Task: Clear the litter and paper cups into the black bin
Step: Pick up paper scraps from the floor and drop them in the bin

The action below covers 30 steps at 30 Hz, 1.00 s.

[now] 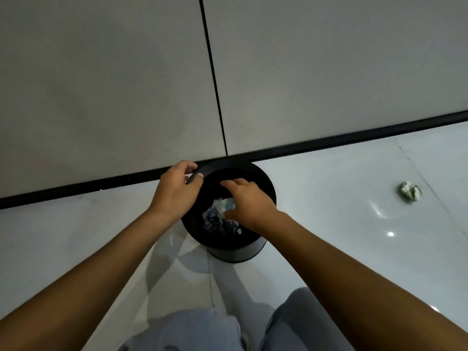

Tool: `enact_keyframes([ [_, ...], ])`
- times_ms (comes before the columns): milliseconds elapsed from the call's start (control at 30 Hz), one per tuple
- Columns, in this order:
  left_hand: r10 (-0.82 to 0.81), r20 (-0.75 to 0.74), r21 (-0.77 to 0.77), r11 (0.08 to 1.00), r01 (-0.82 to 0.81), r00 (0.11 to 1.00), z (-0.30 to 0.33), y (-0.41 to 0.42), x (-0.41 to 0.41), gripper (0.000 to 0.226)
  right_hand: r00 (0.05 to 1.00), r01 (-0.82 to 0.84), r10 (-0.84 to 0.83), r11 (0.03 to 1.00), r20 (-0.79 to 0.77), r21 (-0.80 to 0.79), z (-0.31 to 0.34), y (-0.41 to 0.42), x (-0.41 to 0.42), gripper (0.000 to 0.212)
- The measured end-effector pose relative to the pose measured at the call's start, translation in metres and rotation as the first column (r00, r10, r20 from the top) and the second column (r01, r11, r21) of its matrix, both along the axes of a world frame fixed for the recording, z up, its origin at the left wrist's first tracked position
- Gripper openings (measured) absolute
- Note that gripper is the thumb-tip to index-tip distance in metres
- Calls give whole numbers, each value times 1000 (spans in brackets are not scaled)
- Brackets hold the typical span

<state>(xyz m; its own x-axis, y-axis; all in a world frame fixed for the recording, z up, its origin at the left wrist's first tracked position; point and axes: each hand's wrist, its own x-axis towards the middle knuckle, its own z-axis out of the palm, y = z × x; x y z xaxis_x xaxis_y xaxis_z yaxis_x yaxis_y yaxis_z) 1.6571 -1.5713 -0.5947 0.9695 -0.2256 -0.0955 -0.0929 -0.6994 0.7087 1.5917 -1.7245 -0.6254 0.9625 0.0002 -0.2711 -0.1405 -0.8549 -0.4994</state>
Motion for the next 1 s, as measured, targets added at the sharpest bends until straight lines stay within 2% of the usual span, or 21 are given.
enact_keyframes([
  [200, -181, 65, 46, 983, 178, 981, -2, -35, -20, 27, 980, 118, -131, 988, 147, 99, 4, -24, -25, 64],
  [367, -369, 98, 38, 929, 367, 924, -8, -95, -42, 28, 891, 379, -406, 911, 202, 162, 4, -83, -74, 56],
  [533, -564, -50, 144, 813, 564, 824, -2, -164, -88, 34, 782, 612, -622, 778, 35, 146, 5, -120, -146, 54],
  [700, -717, -246, 213, 616, 758, 652, 31, -184, -151, 35, 641, 767, -747, 628, -174, 133, 41, -115, -233, 56],
  [867, -776, -385, 214, 451, 866, 500, 89, -185, -218, 34, 465, 882, -821, 460, -332, 98, 102, -100, -312, 57],
  [1000, -794, -463, 210, 333, 919, 394, 137, -197, -268, 34, 309, 950, -873, 305, -377, 72, 156, -88, -366, 56],
])
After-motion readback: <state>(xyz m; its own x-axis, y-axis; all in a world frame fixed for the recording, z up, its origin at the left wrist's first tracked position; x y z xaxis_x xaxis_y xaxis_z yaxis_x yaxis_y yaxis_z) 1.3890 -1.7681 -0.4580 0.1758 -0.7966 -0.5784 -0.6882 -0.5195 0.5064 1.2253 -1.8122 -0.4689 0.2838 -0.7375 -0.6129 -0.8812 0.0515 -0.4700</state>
